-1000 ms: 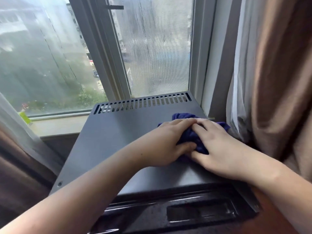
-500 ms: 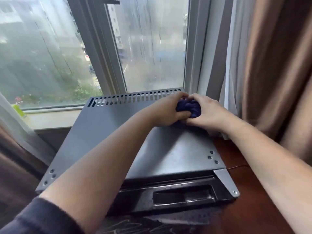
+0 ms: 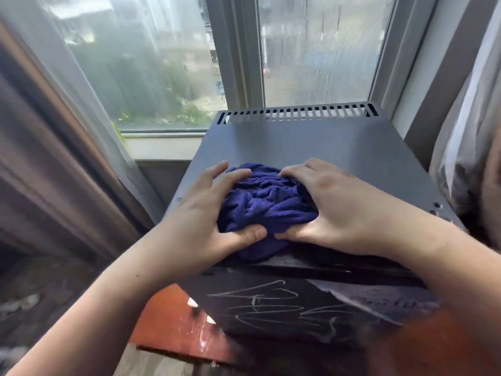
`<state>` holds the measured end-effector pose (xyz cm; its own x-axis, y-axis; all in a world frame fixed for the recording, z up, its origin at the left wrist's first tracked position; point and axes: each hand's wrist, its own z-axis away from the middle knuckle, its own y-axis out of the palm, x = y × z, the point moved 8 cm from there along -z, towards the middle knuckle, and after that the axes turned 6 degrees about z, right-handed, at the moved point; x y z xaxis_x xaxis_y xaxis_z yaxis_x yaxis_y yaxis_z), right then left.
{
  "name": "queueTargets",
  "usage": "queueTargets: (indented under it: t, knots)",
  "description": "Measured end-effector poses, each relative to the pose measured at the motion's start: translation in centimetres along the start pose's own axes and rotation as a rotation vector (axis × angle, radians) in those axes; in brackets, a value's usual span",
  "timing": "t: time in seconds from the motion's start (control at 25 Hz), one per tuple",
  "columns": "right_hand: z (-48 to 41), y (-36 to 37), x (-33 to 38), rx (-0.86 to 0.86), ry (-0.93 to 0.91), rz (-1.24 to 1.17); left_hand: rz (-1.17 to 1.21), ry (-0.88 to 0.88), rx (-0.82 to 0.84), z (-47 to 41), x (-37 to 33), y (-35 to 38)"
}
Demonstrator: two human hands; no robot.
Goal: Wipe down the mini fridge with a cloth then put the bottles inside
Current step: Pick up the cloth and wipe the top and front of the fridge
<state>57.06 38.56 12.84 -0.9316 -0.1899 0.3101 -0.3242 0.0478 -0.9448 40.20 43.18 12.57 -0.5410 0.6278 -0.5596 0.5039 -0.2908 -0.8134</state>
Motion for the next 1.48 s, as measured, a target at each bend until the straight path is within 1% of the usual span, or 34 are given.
queueTargets:
  t: [0.08, 0.24, 0.32, 0.4, 0.48, 0.6, 0.76, 0.92, 1.08, 1.16, 1.24, 1.32, 1.48]
  knots:
    - [-2.6, 0.6, 1.6, -0.021, 0.024, 0.031, 0.024, -0.004, 0.056, -1.5, 3.2, -1.6]
    - [-9.4, 1.5, 4.1, -0.087, 0.144, 0.013, 0.053, -0.013, 0.074, -6.1, 9.5, -5.4]
    - [-10.7, 2.0, 5.8, -0.11, 0.159, 0.005, 0.088, 0.06, 0.128, -6.6, 10.8, -6.2]
    - [-9.8, 2.8, 7.9, -0.126, 0.163, 0.03, 0.089, 0.155, 0.157, -5.9, 11.4, -6.5]
    - [-7.6, 2.9, 9.5, -0.174, 0.2, 0.032, 0.083, 0.199, 0.171, -4.5, 11.1, -6.4]
    - [-4.0, 2.8, 11.3, -0.239, 0.271, 0.016, 0.162, 0.288, 0.21, -2.2, 9.6, -5.8]
    - [-1.2, 2.9, 13.1, -0.267, 0.308, 0.004, 0.202, 0.333, 0.134, 1.4, 8.0, -6.6]
    - [2.1, 4.5, 13.6, -0.333, 0.281, 0.043, 0.174, 0.353, 0.062, 5.4, 6.7, -5.8]
    - [5.7, 6.6, 13.0, -0.479, 0.264, 0.07, 0.081, 0.418, -0.168, 9.3, 5.3, -2.7]
    - [7.4, 7.1, 13.0, -0.584, 0.257, 0.088, 0.06, 0.413, -0.298, 10.6, 4.6, -1.1]
    - [9.0, 7.5, 13.0, -0.65, 0.248, 0.103, 0.065, 0.402, -0.377, 11.7, 3.8, 0.4]
    - [10.7, 7.8, 12.4, -0.656, 0.267, 0.092, 0.056, 0.407, -0.393, 12.3, 2.7, 1.9]
    - [14.0, 7.2, 10.2, -0.681, 0.355, 0.032, -0.005, 0.43, -0.351, 12.1, -1.0, 4.7]
